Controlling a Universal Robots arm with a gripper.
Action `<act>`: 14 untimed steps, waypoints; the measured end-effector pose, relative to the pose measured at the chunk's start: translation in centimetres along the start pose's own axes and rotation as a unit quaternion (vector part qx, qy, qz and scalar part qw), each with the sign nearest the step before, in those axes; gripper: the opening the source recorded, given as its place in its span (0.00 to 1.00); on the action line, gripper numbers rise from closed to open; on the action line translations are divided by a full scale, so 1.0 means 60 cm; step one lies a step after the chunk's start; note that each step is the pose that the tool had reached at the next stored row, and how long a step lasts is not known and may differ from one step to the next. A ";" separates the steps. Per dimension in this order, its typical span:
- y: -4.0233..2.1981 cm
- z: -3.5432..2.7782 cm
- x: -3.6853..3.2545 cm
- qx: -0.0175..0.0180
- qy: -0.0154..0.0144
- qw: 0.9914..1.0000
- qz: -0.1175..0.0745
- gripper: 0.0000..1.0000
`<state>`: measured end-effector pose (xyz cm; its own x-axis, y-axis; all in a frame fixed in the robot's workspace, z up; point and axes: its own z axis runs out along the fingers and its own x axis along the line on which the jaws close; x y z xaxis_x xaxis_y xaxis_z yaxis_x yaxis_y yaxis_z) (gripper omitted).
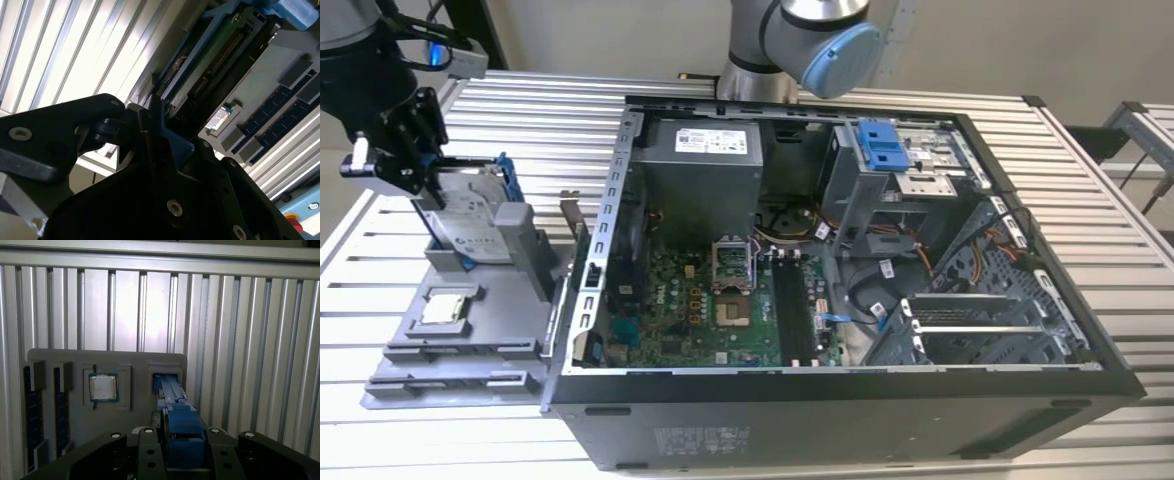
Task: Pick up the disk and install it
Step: 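Pick up the disk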
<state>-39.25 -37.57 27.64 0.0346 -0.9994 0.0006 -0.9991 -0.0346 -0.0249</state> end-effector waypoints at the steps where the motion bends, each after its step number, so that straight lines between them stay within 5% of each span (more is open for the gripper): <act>1: 0.000 0.000 0.000 0.000 0.000 1.000 0.000 1.00; 14: 0.000 0.001 0.005 0.000 0.000 1.000 0.000 1.00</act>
<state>-39.25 -37.87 27.60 0.0345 -0.9994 0.0005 -0.9991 -0.0345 -0.0250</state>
